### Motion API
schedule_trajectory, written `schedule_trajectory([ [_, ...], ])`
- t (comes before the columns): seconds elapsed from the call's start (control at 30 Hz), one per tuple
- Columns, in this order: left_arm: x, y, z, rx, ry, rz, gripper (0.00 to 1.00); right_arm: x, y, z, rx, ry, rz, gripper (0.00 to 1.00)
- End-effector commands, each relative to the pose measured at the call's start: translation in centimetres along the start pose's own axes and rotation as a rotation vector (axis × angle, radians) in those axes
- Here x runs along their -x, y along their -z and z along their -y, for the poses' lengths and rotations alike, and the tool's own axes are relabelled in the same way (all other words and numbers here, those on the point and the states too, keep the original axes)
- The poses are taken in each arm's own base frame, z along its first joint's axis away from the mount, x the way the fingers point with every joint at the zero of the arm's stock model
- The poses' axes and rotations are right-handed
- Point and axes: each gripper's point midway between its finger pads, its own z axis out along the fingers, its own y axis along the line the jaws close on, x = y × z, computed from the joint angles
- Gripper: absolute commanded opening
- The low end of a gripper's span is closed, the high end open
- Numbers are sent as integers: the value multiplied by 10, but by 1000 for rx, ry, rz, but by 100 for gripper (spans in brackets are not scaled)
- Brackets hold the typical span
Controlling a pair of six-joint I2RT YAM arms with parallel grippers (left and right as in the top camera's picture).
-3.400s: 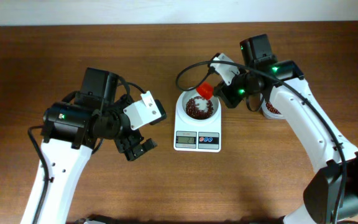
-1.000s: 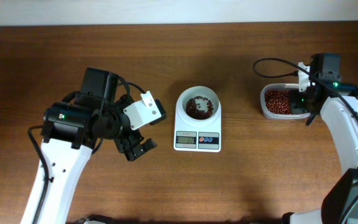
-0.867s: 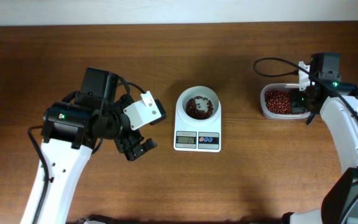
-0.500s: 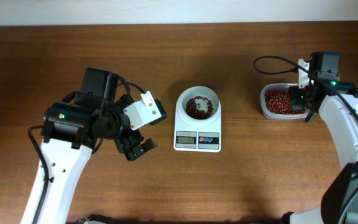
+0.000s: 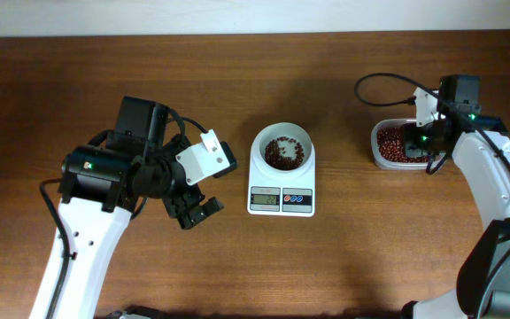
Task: Scoop and weigh 50g on scale
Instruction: 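Dip the red scoop into the bean tub and scoop beans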
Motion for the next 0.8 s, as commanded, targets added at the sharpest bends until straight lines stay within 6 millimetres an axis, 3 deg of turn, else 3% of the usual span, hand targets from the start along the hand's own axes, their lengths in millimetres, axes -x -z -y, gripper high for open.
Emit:
schedule_trajectory([
  [0.0, -1, 3, 2, 6, -8, 8, 99, 1, -4, -24, 140, -22, 15, 4],
  [0.3, -1, 3, 2, 6, -8, 8, 99, -4, 2, -14, 163, -139, 4, 4],
  [0.43, -1, 3, 2, 6, -8, 8, 99, -4, 10, -14, 300, -211, 29, 4],
  [0.77, -1, 3, 2, 6, -8, 8, 99, -9, 28, 22, 424, -378, 95, 4],
])
